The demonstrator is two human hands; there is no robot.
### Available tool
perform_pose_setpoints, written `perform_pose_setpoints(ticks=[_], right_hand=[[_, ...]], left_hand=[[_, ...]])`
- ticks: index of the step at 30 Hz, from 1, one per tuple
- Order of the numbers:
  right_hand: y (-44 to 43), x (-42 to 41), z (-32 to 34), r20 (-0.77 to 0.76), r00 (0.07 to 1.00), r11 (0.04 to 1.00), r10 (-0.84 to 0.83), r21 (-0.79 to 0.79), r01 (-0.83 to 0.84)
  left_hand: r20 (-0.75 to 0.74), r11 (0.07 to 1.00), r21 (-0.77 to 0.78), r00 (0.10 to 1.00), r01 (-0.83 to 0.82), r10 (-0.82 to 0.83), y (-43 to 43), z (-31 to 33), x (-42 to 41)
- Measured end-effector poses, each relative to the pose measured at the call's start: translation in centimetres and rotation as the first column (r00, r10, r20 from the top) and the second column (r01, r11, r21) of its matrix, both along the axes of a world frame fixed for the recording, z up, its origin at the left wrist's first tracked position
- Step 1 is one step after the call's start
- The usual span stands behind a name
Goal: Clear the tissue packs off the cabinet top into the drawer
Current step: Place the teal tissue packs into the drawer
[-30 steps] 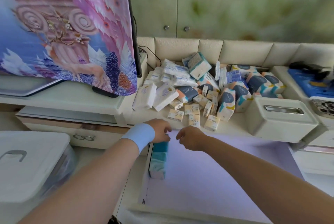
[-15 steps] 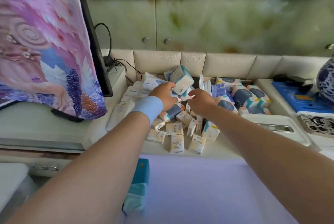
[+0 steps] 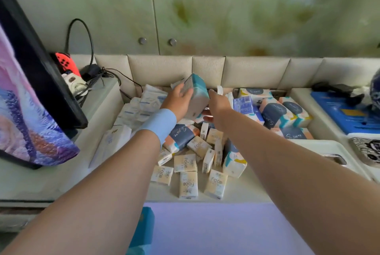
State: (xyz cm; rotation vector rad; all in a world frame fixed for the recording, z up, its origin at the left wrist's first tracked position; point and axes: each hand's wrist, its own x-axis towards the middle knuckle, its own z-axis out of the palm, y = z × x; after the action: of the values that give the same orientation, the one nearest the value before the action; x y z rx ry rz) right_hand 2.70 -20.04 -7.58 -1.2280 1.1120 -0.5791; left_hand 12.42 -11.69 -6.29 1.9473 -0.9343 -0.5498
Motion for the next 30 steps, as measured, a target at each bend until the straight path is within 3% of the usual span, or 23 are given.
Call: perform_pose_setpoints(ticks=[6, 13, 18, 21, 24, 27, 30], right_hand=[[1.8, -0.7, 1.1, 0.128, 0.987, 0.99, 0.093, 0.094, -0.106], [5.0, -3.3, 4.4, 0.098, 0.969, 0.973, 0.227, -0.06, -0.222], [9.2, -5.8, 7.4, 0.093, 0.943, 0.948, 0.318, -0.022, -0.318], [12.6, -7.2, 7.8, 0.123, 0.951, 0.956, 0.283, 0.048, -0.29], [16.3, -8.1, 7.2, 0.013, 0.966, 0.963, 0.259, 0.076, -0.259], [19.9, -9.3, 5.4, -0.121, 0.967, 0.974, 0.223, -0.011, -0.226], [22.5, -10.7, 3.0, -0.269, 0.931, 0.966, 0.245, -0.015, -0.258]], left_hand=[[-0.162, 0.989, -0.094, 0.982, -0.116, 0.1, 2.0, 0.6, -0.3], [-0.212, 0.98, -0.14, 0.971, -0.143, 0.111, 5.8, 3.4, -1.4], [-0.156, 0.997, -0.069, 0.988, -0.022, 0.011, 9.8, 6.7, -2.8], [-0.166, 0.999, -0.029, 0.985, 0.046, -0.05, 13.4, 7.5, -4.4], [-0.19, 0.995, 0.019, 0.978, 0.094, -0.089, 17.5, 6.6, -6.2], [-0.256, 0.981, 0.084, 0.955, 0.177, -0.15, 21.2, 5.4, -7.6], [-0.223, 0.936, 0.2, 0.943, 0.291, -0.246, 24.4, 4.3, -8.8]])
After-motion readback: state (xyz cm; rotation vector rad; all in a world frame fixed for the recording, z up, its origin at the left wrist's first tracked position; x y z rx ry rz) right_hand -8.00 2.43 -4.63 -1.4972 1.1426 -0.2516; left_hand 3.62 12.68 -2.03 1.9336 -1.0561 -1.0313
